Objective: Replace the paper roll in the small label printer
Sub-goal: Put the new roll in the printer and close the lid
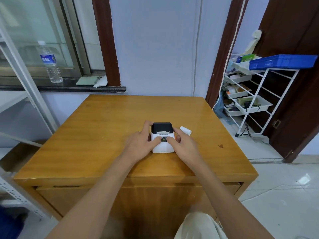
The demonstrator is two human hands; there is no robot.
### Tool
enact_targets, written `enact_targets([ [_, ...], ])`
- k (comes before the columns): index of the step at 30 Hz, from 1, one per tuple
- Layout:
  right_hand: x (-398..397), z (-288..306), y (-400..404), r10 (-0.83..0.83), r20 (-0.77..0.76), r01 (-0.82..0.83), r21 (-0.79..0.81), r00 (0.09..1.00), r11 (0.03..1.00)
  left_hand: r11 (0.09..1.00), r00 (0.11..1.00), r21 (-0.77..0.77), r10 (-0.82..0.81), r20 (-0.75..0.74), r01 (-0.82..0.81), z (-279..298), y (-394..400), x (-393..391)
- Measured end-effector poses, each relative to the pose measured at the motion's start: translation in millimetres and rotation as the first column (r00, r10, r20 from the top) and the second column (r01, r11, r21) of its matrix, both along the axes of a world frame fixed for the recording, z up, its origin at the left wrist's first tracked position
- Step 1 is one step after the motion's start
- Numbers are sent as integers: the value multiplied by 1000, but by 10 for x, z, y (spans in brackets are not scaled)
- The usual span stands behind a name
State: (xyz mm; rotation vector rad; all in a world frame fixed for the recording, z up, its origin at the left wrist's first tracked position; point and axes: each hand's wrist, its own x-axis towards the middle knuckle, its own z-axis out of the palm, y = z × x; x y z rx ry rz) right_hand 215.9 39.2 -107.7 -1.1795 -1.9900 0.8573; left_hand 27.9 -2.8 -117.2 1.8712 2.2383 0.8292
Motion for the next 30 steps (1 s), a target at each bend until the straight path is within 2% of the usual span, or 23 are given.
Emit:
enact_targets([
  [22, -3, 18, -22, -3, -4, 3, 23, 1000, 1000, 999, 1000, 34, -29, 10, 29, -29, -37, -6],
  [30, -23, 42, 26, -37, -38, 33, -113, 999, 993, 1000, 1000, 27, -11, 7, 11, -53, -23, -9],
])
